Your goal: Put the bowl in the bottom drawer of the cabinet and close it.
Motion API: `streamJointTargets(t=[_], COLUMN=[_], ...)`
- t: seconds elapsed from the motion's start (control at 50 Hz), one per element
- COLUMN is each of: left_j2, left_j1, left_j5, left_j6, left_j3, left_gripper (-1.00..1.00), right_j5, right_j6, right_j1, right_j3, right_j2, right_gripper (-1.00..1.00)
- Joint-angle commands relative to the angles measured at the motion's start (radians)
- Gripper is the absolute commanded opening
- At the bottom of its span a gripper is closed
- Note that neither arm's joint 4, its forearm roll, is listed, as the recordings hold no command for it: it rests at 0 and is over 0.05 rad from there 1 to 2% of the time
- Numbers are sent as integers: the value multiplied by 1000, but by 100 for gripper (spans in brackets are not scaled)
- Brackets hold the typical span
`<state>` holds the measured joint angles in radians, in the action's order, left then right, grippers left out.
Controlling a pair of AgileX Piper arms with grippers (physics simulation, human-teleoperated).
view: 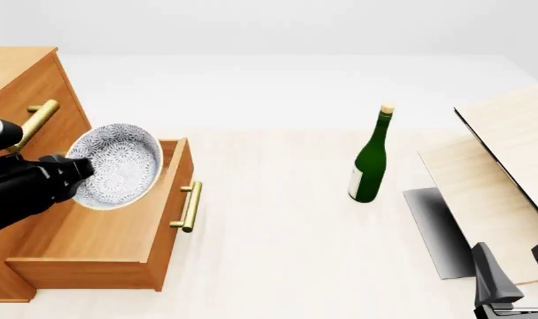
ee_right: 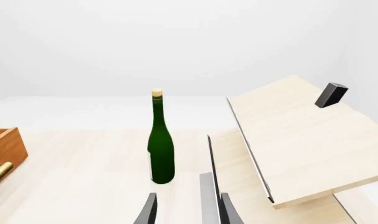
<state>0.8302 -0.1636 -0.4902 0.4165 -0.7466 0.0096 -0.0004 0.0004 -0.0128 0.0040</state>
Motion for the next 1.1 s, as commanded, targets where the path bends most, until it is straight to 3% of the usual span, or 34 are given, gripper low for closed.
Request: streamJointTargets(t=[0.02,0.54,1.1], left_j2=[81,171,244], left_j1=[90,220,279], left_j5=[93,193,280], left_j6=[29,26,14], left_j3=[54,94,172], left_gripper=[-100,-100,-100], right_j5=[0,0,0], right_j6=[0,0,0], right_j1=[0,0,0], right_j3=[0,0,0], right_j2=[0,0,0], right_gripper=[100,100,100])
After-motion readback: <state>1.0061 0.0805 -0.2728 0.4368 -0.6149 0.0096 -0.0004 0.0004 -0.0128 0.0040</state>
